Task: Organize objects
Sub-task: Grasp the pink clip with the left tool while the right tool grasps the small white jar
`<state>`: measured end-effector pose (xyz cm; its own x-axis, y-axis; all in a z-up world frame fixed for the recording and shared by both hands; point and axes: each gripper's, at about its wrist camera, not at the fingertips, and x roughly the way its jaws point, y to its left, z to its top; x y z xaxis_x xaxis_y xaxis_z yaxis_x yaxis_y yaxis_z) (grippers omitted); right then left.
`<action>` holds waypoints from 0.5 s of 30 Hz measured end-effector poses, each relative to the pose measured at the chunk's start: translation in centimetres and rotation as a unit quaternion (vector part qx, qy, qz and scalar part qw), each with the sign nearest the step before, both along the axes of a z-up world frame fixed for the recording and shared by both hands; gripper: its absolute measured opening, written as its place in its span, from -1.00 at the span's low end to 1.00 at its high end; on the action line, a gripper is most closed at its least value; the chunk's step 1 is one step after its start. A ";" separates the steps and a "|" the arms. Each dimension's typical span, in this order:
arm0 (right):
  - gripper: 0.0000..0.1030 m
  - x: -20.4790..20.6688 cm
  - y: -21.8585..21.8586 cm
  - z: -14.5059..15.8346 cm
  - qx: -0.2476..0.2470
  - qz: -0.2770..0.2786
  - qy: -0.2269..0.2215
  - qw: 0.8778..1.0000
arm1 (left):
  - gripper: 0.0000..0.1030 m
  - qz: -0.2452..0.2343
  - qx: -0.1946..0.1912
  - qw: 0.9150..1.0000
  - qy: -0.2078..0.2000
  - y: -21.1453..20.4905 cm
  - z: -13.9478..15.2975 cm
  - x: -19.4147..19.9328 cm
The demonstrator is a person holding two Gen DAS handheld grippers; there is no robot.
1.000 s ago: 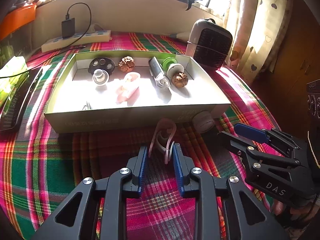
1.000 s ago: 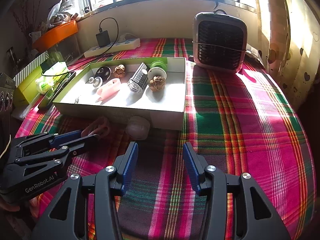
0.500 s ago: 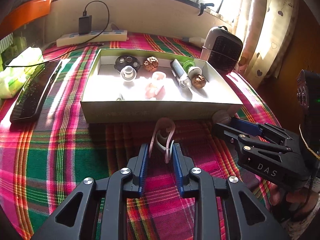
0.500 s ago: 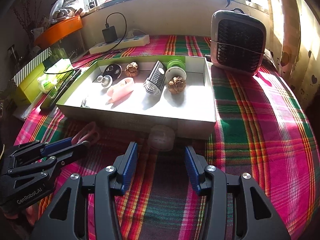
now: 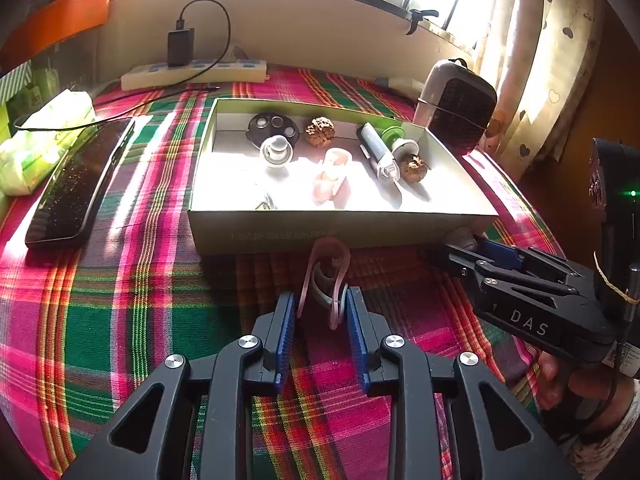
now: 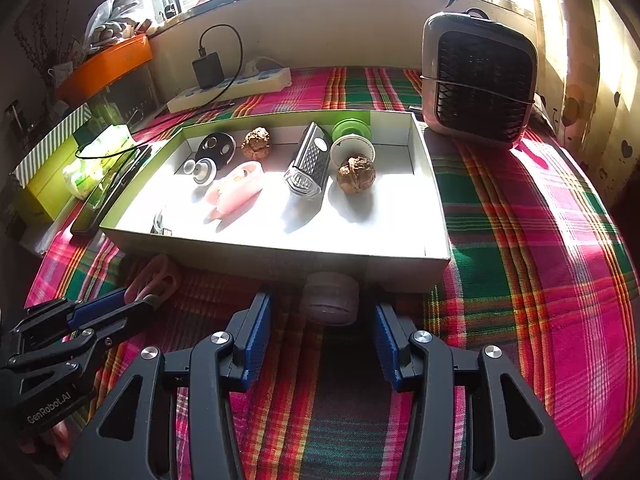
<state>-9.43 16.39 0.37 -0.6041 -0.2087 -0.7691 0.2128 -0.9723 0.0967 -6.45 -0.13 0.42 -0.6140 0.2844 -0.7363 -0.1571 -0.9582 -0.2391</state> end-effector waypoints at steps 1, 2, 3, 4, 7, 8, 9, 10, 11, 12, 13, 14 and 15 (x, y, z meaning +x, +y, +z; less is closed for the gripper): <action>-0.08 0.0 0.0 0.0 0.002 0.000 0.000 1.000 | -0.48 -0.001 -0.002 1.000 0.000 0.1 0.0 -0.1; -0.08 0.0 -0.1 0.0 0.003 0.000 0.000 1.000 | -0.46 -0.003 -0.004 1.000 0.000 0.3 0.1 -0.2; -0.08 0.0 -0.1 0.0 0.004 0.000 0.000 1.000 | -0.43 -0.006 -0.008 1.000 0.001 0.4 0.1 -0.3; -0.08 0.0 -0.1 0.0 0.004 -0.001 0.001 1.000 | -0.42 -0.007 -0.012 1.000 0.002 0.6 0.1 -0.3; -0.17 -0.1 0.0 0.0 0.009 -0.009 0.001 1.000 | -0.39 -0.008 -0.018 1.000 0.004 0.8 0.1 -0.6; -0.18 -0.1 0.0 0.0 0.010 -0.010 0.001 1.000 | -0.39 -0.008 -0.019 1.000 0.004 0.9 0.1 -0.7; -0.20 -0.1 0.1 0.0 0.009 -0.011 0.001 1.000 | -0.39 -0.007 -0.019 1.000 0.004 0.9 0.1 -0.8; -0.25 -0.1 0.1 0.0 0.010 -0.012 0.001 1.000 | -0.39 -0.005 -0.017 1.000 0.005 0.8 0.1 -0.8; -0.28 -0.1 0.2 0.0 0.011 -0.015 0.001 1.000 | -0.39 -0.002 -0.014 1.000 0.005 0.7 0.1 -0.9; -0.32 -0.1 0.3 0.0 0.011 -0.016 0.001 1.000 | -0.40 -0.001 -0.012 1.000 0.005 0.6 0.1 -0.9; -0.34 -0.1 0.3 0.0 0.010 -0.016 0.001 1.000 | -0.40 0.000 -0.011 1.000 0.006 0.6 0.1 -0.9; -0.34 -0.1 0.3 0.0 0.010 -0.016 0.002 1.000 | -0.41 0.001 -0.012 1.000 0.006 0.6 0.1 -0.9; -0.37 -0.1 0.3 0.0 0.010 -0.016 0.002 1.000 | -0.45 0.001 -0.013 1.000 0.006 0.6 0.1 -0.9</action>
